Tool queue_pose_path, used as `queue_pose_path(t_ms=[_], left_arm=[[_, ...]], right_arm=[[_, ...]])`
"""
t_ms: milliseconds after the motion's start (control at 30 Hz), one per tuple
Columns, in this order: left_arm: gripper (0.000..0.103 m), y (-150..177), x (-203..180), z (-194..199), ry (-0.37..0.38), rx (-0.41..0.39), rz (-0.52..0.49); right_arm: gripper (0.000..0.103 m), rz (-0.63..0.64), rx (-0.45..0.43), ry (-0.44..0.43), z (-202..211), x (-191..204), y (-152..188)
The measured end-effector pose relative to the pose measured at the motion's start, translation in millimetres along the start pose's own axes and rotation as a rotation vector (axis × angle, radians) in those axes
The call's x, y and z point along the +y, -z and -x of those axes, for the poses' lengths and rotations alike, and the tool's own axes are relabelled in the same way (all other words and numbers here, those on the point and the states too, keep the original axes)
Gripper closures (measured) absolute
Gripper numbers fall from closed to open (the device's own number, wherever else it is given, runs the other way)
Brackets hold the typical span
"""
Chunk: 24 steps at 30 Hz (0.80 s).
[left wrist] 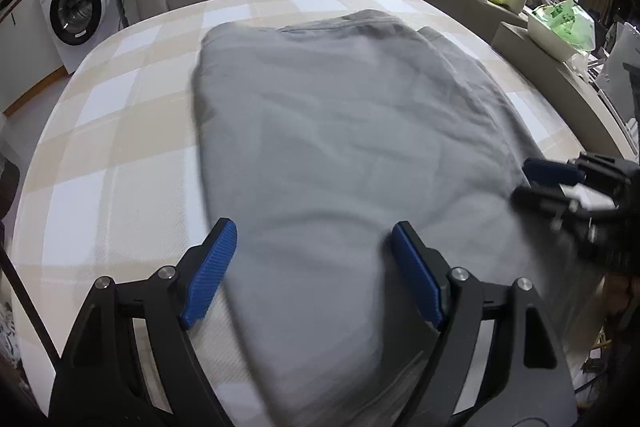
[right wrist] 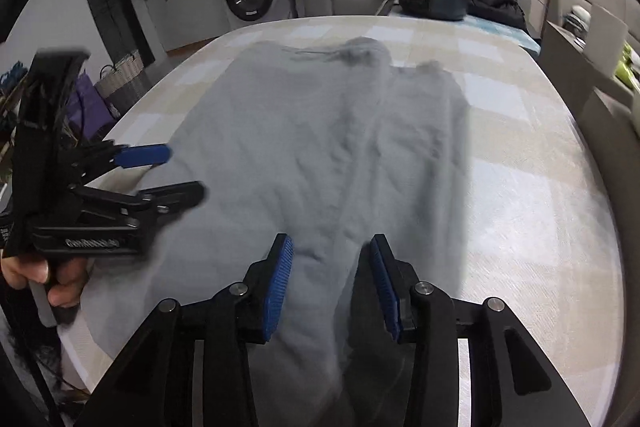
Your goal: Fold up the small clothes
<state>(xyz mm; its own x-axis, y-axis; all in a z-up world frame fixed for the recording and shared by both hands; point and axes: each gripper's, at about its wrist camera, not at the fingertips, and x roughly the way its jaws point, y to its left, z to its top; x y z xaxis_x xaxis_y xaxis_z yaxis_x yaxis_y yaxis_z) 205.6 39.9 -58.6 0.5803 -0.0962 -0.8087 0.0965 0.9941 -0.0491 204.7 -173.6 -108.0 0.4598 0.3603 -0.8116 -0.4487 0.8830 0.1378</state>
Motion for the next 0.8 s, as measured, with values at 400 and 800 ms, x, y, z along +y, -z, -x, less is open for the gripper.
queue_pose_path(t_ms=[400, 800], left_arm=[[0.023, 44, 32, 28, 0.020, -0.011, 0.150], [0.062, 18, 19, 15, 0.079, -0.021, 0.102]], right_arm=[[0.059, -0.209, -0.026, -0.035, 32, -43, 32], [0.078, -0.186, -0.058, -0.053, 20, -18, 27]])
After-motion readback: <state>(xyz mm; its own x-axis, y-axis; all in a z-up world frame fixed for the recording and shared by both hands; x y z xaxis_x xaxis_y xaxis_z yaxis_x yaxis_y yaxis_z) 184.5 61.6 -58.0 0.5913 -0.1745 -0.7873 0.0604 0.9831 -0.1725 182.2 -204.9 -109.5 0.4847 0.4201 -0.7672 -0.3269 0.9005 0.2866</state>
